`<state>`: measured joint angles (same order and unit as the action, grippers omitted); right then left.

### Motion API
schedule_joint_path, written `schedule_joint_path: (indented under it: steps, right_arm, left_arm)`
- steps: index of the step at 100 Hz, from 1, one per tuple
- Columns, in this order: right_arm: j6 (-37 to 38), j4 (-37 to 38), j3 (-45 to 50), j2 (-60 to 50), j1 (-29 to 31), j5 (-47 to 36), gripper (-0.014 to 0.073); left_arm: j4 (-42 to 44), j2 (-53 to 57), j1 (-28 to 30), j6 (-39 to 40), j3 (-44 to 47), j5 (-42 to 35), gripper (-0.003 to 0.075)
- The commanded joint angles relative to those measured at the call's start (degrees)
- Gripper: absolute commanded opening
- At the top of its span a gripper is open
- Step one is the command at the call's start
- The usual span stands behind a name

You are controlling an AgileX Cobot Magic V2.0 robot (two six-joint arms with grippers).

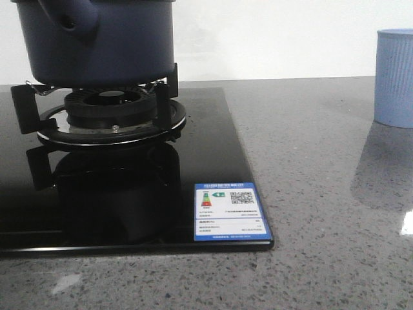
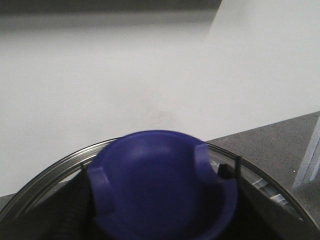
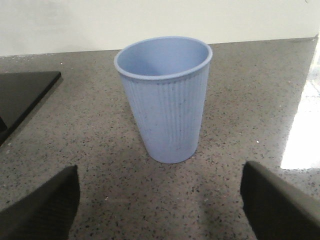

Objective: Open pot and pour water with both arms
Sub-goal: 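Lower the glass lid back onto the pot and open the left gripper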

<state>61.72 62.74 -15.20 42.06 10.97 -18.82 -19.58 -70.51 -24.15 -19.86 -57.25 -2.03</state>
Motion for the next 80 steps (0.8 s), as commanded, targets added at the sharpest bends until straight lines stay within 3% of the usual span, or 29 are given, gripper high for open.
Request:
schedule_joint_path:
  steps: [1, 80]
  right_arm:
    - [0.3, -0.9, -1.4, -0.5, 0.4, -1.6, 0.0591]
    - [0.3, -0.9, -1.4, -0.5, 0.4, -1.6, 0.0591]
  left_arm:
    - [-0.6, 0.4, -1.1, 0.2, -2.2, -6.9, 0.0407]
    - [-0.7, -5.9, -3.3, 0.2, -2.2, -10.7, 0.0407]
